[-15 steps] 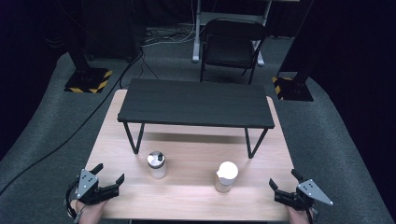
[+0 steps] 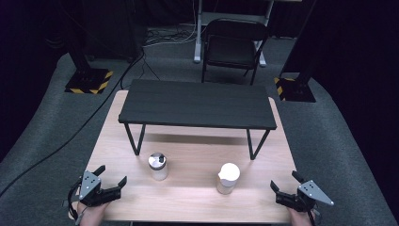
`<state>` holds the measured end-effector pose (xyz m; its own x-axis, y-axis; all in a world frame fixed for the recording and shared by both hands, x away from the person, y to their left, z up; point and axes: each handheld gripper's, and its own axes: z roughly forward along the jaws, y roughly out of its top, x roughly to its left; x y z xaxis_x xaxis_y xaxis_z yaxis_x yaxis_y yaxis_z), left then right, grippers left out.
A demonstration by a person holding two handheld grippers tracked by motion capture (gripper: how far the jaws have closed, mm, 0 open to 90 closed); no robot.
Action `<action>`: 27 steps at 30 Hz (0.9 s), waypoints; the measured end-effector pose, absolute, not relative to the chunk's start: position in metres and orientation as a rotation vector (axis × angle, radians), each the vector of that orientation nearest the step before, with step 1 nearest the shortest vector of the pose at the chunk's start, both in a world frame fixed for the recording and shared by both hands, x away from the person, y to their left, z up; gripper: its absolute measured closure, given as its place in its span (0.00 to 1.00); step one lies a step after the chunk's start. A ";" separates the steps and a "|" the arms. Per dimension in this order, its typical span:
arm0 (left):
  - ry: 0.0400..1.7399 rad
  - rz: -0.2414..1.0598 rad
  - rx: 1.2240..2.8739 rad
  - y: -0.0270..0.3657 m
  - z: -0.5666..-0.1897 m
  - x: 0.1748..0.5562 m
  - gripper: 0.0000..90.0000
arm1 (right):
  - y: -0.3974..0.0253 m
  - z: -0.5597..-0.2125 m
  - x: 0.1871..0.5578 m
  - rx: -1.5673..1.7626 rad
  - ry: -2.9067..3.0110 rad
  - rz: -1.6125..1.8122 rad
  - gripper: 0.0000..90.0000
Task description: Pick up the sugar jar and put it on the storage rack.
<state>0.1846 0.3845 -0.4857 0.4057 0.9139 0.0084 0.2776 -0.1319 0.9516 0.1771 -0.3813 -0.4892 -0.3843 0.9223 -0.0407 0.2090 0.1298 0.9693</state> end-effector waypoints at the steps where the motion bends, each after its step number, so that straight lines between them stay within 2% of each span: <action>1: 1.064 0.776 1.647 0.385 -0.486 0.185 0.07 | -0.381 -0.489 0.177 1.102 1.716 1.300 0.02; 27: 0.992 0.697 1.668 0.383 -0.486 0.193 0.06 | -0.381 -0.488 0.179 1.094 1.734 1.301 0.03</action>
<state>0.1927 0.3827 -0.4861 0.4911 0.8708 -0.0216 0.2748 -0.1313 0.9525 0.1789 -0.3811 -0.4878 -0.3999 0.9155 -0.0434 0.2141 0.1393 0.9668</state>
